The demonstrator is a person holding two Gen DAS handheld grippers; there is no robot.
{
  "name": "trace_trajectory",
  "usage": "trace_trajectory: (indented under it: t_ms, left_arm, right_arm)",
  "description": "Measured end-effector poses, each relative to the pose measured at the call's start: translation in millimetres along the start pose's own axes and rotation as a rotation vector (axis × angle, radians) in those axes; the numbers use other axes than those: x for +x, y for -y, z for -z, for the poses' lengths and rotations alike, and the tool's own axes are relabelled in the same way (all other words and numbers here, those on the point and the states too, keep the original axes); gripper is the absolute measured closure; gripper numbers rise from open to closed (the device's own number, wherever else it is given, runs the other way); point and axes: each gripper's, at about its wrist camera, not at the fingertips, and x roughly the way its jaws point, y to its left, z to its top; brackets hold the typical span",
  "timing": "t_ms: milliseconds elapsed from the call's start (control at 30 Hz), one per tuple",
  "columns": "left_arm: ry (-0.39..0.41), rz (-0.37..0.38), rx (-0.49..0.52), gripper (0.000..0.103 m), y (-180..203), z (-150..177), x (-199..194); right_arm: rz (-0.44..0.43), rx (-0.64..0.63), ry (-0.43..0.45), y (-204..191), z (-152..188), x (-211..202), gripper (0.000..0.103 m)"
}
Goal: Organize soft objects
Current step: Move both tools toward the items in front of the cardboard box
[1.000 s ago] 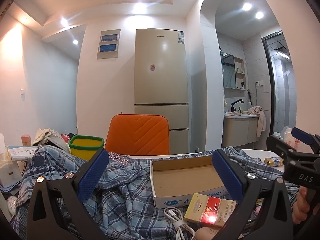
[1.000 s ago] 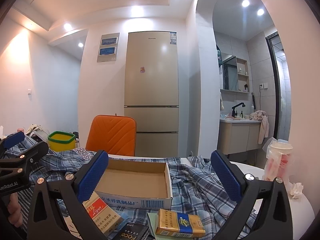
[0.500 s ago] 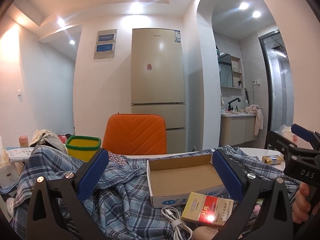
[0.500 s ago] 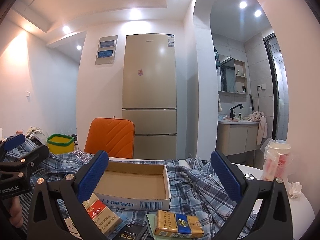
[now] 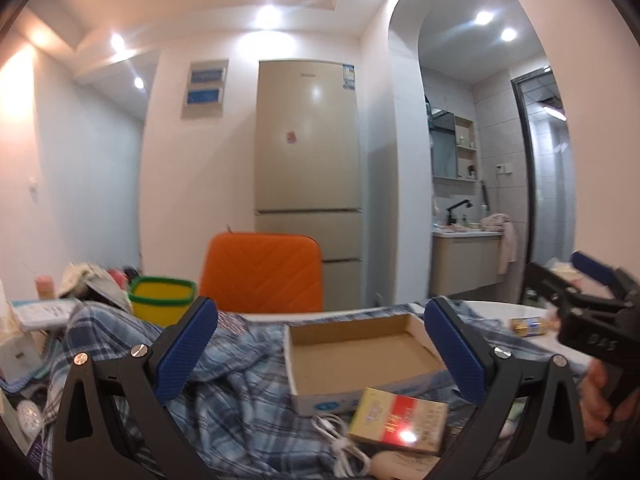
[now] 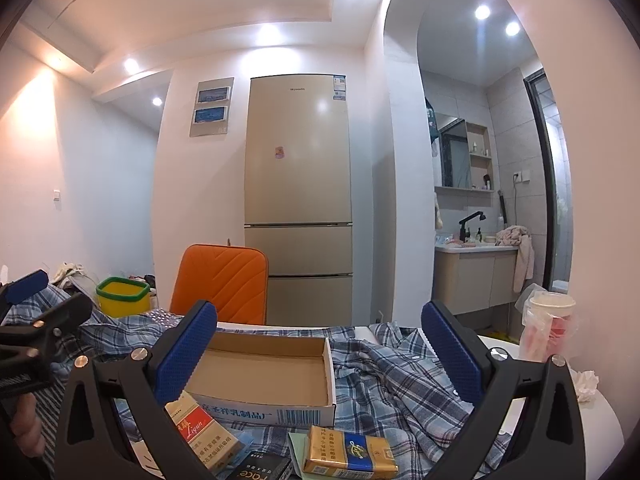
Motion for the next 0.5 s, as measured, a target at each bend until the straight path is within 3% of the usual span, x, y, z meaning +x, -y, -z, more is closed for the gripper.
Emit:
trace_trajectory:
  t_ms: [200,500]
  left_arm:
    - [-0.049,0.017,-0.038,0.0,-6.4,-8.1,1.4]
    - [-0.092,0.009,-0.025,0.0,-3.2,0.4,10.1]
  right_arm:
    - [-0.018,0.07,-0.036,14.0,-8.3,1.4,0.0]
    - [-0.022,0.027,-0.035,13.2,-9.0,-0.7,0.0]
